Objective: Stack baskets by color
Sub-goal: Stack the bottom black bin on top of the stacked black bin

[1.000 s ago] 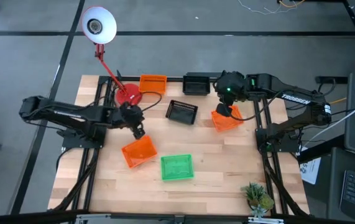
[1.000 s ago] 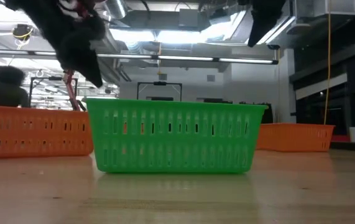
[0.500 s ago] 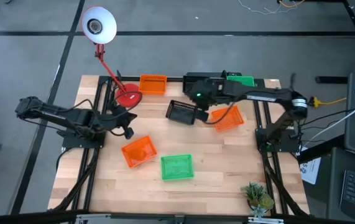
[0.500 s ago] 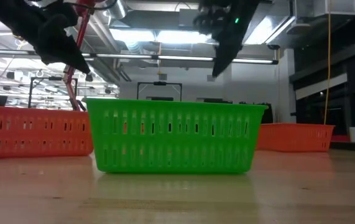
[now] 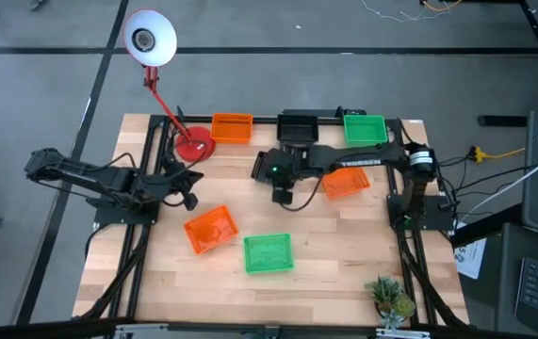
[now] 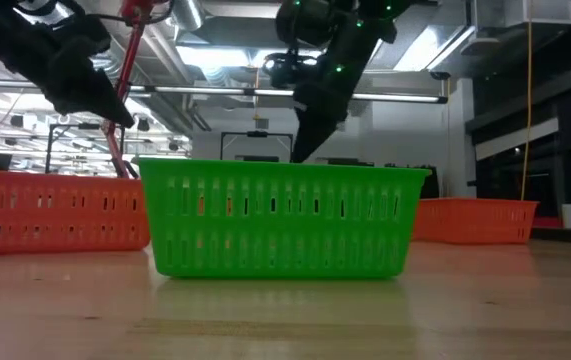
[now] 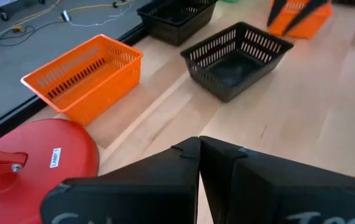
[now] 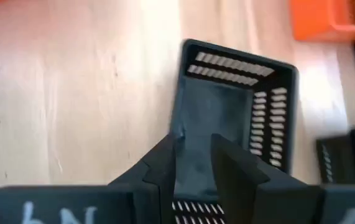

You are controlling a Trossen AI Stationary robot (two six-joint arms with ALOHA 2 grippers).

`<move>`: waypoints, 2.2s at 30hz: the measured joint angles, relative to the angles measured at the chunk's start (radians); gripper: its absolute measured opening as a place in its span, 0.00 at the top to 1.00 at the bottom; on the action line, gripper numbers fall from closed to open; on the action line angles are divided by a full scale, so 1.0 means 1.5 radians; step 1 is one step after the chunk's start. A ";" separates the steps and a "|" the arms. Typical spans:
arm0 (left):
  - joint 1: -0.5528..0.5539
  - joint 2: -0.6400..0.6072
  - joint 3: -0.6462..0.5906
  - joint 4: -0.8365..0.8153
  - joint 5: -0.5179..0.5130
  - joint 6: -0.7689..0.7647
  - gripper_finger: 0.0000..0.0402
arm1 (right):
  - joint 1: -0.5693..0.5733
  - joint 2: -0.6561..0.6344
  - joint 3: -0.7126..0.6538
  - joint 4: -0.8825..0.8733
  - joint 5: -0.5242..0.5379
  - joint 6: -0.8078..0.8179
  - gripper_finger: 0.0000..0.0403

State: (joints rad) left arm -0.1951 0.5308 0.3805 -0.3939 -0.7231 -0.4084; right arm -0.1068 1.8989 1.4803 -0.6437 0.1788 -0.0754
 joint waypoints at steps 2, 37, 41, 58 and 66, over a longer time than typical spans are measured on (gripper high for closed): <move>0.000 -0.007 0.000 0.000 0.000 0.000 1.00 | 0.007 0.011 0.000 0.009 0.001 -0.007 0.75; 0.000 -0.011 0.000 -0.001 0.007 -0.001 1.00 | 0.001 0.152 0.000 0.042 0.025 0.015 0.78; 0.000 -0.011 0.000 -0.002 0.007 -0.001 1.00 | 0.015 0.156 0.001 0.037 0.052 -0.011 0.95; 0.000 -0.011 0.000 -0.007 0.005 0.000 1.00 | -0.052 -0.136 0.001 -0.182 0.336 -0.114 1.00; 0.000 -0.011 0.000 -0.007 0.002 0.001 1.00 | -0.227 -0.139 0.001 -0.008 0.062 -0.270 1.00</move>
State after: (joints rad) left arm -0.1948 0.5148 0.3809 -0.4038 -0.7200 -0.4065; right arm -0.4473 1.6909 1.4822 -0.6558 0.2725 -0.4811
